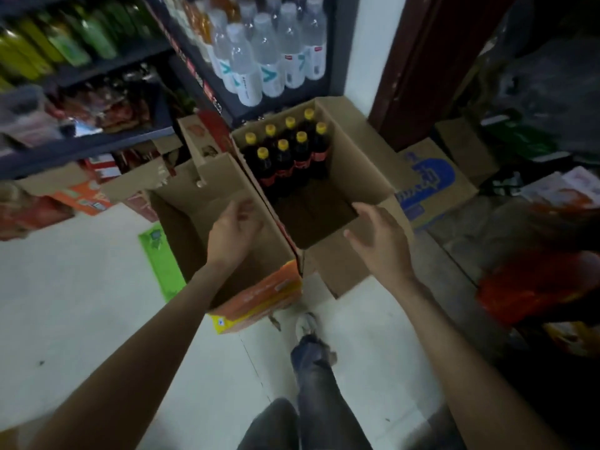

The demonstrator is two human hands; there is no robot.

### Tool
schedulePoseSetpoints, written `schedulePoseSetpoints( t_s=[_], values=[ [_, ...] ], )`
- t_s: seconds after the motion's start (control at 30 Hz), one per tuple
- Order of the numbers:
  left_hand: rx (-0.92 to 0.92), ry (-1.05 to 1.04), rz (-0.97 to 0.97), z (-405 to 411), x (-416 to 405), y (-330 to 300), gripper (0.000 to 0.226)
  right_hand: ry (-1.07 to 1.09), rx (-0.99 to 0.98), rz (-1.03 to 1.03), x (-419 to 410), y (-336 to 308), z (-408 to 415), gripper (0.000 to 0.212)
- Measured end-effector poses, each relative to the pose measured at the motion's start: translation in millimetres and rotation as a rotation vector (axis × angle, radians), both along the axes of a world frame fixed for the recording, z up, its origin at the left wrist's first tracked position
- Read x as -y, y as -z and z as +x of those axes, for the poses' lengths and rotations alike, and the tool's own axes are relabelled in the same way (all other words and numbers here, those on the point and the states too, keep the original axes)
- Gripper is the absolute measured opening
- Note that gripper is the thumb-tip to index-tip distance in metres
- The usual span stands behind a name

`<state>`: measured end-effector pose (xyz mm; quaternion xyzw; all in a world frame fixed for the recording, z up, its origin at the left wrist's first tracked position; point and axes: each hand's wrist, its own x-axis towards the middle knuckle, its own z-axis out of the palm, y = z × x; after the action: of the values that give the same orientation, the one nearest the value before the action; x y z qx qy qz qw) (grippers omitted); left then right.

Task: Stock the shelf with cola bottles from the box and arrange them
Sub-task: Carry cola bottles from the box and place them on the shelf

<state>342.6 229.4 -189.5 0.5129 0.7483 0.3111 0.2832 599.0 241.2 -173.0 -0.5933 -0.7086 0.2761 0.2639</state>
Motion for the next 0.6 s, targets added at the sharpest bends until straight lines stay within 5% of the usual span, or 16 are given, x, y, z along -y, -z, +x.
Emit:
schedulePoseSetpoints(
  t_s=[0.17,0.6],
  values=[
    [-0.058,-0.041,-0.098,-33.4,-96.0,32.1,0.047,-0.054,-0.023,-0.102,-105.8,38.4,-56.9,0.050],
    [-0.626,0.213,-0.137,-71.3,-247.0,144.9,0.064,-0.008,0.061,-0.145,-270.6,203.3,-178.0,0.083]
  ],
)
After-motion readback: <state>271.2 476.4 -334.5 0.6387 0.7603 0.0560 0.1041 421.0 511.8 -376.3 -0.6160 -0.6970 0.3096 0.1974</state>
